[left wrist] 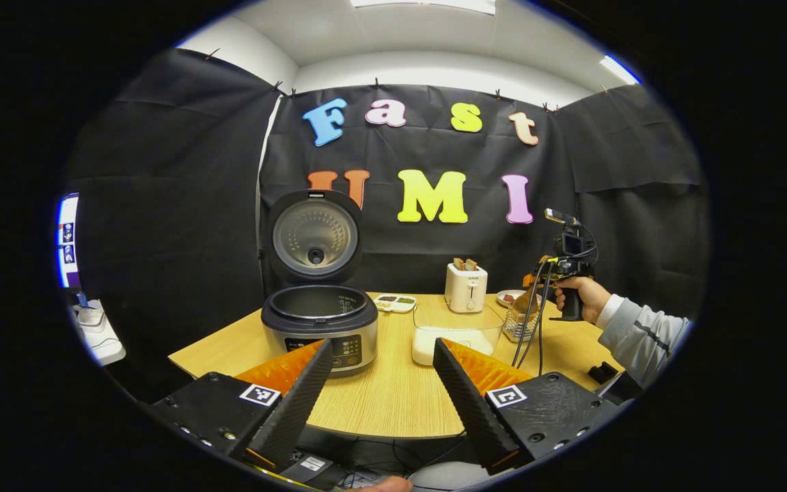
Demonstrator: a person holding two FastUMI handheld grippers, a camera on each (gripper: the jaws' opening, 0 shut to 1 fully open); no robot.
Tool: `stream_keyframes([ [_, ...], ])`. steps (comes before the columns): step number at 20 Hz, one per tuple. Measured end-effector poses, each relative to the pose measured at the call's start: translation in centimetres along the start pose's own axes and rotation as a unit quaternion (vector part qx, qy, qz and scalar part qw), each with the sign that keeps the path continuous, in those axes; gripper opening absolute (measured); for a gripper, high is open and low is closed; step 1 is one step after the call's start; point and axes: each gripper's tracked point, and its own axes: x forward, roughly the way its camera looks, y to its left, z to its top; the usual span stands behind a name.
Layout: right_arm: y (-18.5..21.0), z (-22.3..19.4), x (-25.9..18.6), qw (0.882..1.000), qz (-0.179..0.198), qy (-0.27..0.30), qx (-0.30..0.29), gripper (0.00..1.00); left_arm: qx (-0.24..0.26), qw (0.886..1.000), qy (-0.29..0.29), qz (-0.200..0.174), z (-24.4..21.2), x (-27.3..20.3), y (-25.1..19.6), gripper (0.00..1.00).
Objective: Close the left gripper, press the button to open the rice cooker; take a wooden spoon from the chopstick holder with the right hand, scoop a spoonful of rice and pour it into the rice cooker, then put the wooden spoon back into the chopstick holder.
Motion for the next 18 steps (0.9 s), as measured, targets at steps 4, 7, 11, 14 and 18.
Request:
stream_keyframes([
  [4,-2.4,1.4,-0.1,0.999,-0.033,-0.022,-0.019,0.54,-0.001,1.000,0.003,0.002,0.0,0.8,-0.1,0.94],
  [7,-4.2,4.1,-2.3,0.993,-0.078,-0.067,-0.055,0.70,0.001,1.000,0.003,0.004,0.3,1.4,0.0,0.95],
  [11,-4.4,7.9,-6.7,0.983,-0.102,-0.132,-0.081,0.92,0.011,1.000,0.002,0.016,1.0,2.2,0.9,0.95],
  [14,-3.4,8.5,-10.9,0.982,-0.097,-0.143,-0.079,0.96,0.011,1.000,-0.002,0.028,2.1,3.0,1.8,0.95],
  [18,-1.7,8.3,-17.3,0.980,-0.077,-0.160,-0.086,0.98,0.010,0.999,-0.006,0.049,4.1,4.0,3.9,0.95],
])
